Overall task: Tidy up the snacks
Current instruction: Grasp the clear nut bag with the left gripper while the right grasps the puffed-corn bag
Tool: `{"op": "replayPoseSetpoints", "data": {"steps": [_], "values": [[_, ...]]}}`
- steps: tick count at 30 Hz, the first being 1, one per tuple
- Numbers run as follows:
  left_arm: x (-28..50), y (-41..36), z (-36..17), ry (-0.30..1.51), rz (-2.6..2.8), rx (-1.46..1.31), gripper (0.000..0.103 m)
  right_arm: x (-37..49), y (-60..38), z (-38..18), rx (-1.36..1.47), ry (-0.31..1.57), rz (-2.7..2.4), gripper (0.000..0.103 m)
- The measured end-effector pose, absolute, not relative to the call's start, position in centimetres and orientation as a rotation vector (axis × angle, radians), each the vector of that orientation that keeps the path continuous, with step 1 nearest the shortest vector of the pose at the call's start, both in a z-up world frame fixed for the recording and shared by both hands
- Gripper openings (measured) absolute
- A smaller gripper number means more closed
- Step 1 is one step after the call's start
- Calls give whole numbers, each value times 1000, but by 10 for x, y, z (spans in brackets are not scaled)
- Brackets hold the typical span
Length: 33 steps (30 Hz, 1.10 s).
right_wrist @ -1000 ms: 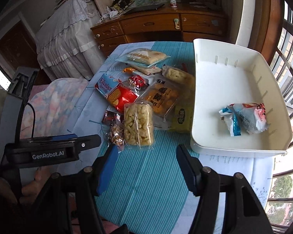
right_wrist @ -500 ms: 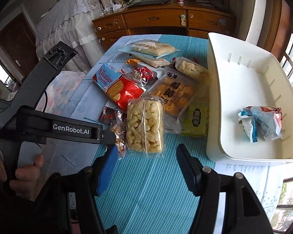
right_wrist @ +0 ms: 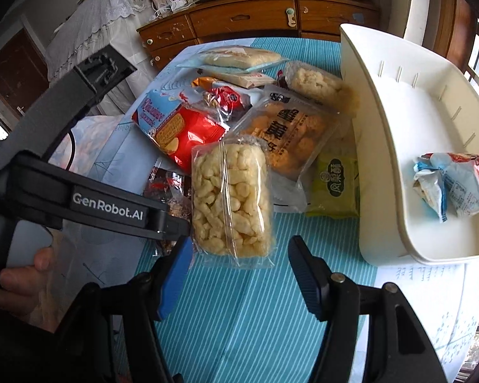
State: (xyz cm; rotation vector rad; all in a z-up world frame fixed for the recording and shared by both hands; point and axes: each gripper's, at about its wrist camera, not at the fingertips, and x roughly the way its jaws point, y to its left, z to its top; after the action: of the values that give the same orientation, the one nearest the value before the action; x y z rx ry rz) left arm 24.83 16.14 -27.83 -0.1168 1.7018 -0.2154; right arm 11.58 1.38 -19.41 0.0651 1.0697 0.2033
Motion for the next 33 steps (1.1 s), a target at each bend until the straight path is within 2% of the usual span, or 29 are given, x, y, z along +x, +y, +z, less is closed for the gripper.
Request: {"op": "replayPoseSetpoints", "data": {"steps": [2,9,25,27,33], "values": [[251,158,-280,1701,-225,-120,66,118,14,-199,72,1074,209,68],[246,135,-286,1699,-265,-157,48,118,17,-212,79,1068,206,70],[257,150,-282,1715,-276,-144,43,128,23,-219,51,1002,189,71],[258,154,-279,1706,-281,-153,37,130,26,-220,55,997,193,71],[265,165,-276,1714,-270,-126,36,138,31,-224,61,987,191,70]]}}
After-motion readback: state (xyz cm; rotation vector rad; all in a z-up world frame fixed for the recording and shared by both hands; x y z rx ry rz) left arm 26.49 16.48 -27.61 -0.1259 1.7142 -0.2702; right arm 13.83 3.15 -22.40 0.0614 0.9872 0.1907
